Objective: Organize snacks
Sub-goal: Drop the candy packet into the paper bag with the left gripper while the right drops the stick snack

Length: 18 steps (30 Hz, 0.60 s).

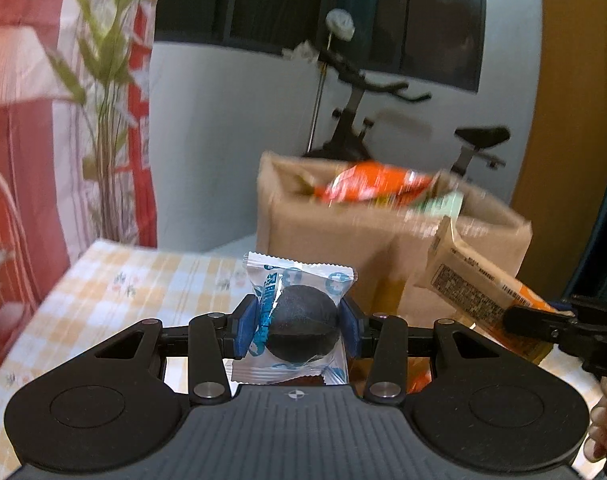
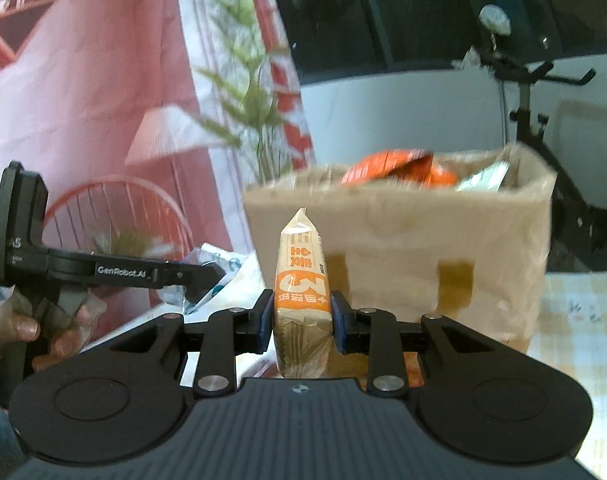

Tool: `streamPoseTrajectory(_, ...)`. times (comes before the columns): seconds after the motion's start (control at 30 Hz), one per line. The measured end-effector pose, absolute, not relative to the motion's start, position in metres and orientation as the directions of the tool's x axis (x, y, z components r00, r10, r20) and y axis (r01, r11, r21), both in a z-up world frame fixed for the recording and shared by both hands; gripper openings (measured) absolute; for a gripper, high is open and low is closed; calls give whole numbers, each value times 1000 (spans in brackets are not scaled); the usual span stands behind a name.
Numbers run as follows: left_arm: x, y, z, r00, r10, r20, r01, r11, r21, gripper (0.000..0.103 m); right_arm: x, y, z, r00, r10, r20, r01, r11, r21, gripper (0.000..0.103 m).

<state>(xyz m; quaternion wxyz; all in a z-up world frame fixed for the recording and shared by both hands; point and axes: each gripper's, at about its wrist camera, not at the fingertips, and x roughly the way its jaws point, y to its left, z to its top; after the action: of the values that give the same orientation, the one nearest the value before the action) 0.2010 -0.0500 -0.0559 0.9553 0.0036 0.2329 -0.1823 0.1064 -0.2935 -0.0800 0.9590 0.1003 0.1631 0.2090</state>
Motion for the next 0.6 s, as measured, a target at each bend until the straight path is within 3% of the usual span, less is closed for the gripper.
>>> streamPoseTrajectory(0.3,219,-79,-23,836,-405,-371,408,910,-73,46,111,-312,-44,907,378,-186,-328,911,252,31)
streamPoseTrajectory(0.6,255,-103,-11,837,-420,-352,429,902,-57,46,137,-342,-23,954,241,-177,-190,946,263,31)
